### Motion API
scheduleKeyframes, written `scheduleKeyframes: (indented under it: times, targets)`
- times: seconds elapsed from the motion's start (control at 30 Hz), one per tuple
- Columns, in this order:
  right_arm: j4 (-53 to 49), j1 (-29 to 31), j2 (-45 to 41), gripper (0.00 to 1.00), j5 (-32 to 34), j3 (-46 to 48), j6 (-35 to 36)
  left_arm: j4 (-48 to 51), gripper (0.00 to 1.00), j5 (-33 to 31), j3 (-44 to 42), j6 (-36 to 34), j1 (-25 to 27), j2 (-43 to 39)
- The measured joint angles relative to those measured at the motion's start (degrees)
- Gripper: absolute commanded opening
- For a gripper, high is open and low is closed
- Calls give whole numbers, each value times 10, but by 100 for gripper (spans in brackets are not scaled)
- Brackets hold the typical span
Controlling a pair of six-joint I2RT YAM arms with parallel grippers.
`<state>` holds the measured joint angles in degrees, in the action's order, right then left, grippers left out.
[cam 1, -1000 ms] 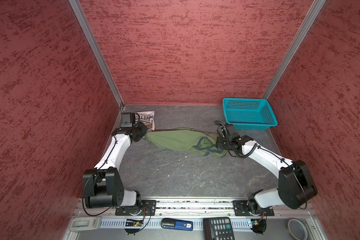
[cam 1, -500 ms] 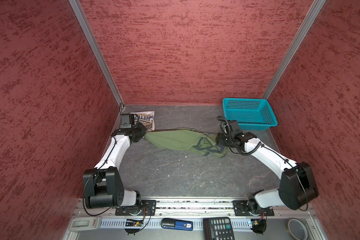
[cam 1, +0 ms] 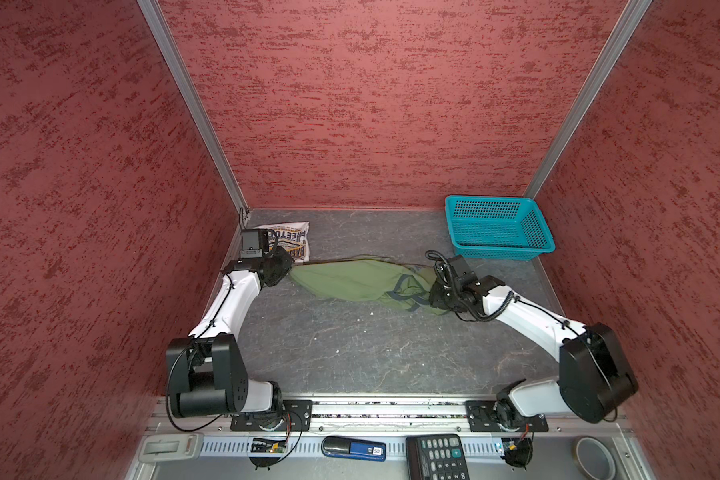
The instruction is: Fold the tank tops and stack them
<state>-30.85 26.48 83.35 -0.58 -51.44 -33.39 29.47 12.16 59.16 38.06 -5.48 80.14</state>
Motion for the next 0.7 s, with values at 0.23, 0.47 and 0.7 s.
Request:
scheduleKeyframes:
  times: [0.23,0.47,0.7]
  targets:
    - [38,5,75,41,-5,0,-2,0,0,0,0,0,0,0]
    - [38,5,84,1,29,5,4,1,0,0,0,0,-3,0]
    - [-28,-8,-53,0,160,11,25,20,0,24,14,0,-56,-28]
